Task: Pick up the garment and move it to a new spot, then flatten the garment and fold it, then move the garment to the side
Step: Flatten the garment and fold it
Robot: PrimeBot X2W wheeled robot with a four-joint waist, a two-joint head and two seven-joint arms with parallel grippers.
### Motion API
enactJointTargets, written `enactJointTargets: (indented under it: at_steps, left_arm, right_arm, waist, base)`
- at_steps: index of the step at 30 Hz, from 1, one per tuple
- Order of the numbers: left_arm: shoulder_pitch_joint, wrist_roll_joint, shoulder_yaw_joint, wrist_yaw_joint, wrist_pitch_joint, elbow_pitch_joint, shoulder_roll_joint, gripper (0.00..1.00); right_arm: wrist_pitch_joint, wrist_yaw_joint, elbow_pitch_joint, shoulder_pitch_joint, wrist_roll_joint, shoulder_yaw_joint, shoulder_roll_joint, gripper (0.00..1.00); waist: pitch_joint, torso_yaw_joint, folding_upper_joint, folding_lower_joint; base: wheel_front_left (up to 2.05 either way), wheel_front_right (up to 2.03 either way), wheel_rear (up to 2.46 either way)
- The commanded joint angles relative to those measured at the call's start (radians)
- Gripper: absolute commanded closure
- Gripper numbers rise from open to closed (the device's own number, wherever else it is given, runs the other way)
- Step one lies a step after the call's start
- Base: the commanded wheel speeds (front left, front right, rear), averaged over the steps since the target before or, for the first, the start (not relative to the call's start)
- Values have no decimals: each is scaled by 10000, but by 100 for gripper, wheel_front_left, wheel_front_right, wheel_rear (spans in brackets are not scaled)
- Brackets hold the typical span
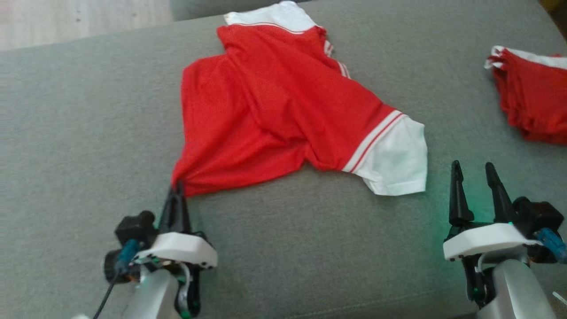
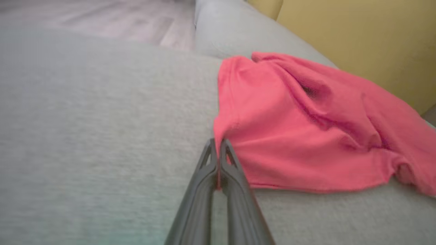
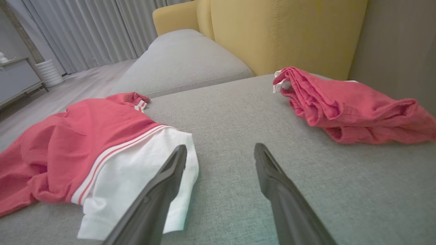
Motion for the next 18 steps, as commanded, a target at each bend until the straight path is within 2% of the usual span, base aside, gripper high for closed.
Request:
enactJointTargets:
  at_steps: [1,10,14,16,17,18]
  left_arm:
    - [198,299,607,97,-53,-405,124,100]
    - [1271,1610,2848,112,-53,-1179,124,100]
    - [1357,1793,3126,64,-53,-1227,124,100]
    - [1377,1927,3160,-6,-53,-1161,124,90]
    - [1371,2015,3171,-25,-53,-1149,124,60]
    - [1369,2119,3162,-56,-53,-1163,124,2]
  right_arm:
    - [-110,33,-265,-246,50,212,-32,0]
    - [-110,33,-10,4,137,321,-32,0]
    - [-110,33,75,41,100,336,-32,0]
    - [-110,33,116,60,81,355,-32,0]
    - [-110,33,122,64,70,387,-32,0]
    - [-110,33,102,70,69,438,-32,0]
  waist:
    - [-204,276,0,-1]
    - [-724,789,0,-1]
    - [-824,820,0,-1]
    - [-875,828,0,-1]
    - [-901,833,0,-1]
    - [-945,846,0,-1]
  base:
    - [0,0,0]
    - [0,0,0]
    - [0,0,0]
    - [0,0,0]
    - [0,0,0]
    - [0,0,0]
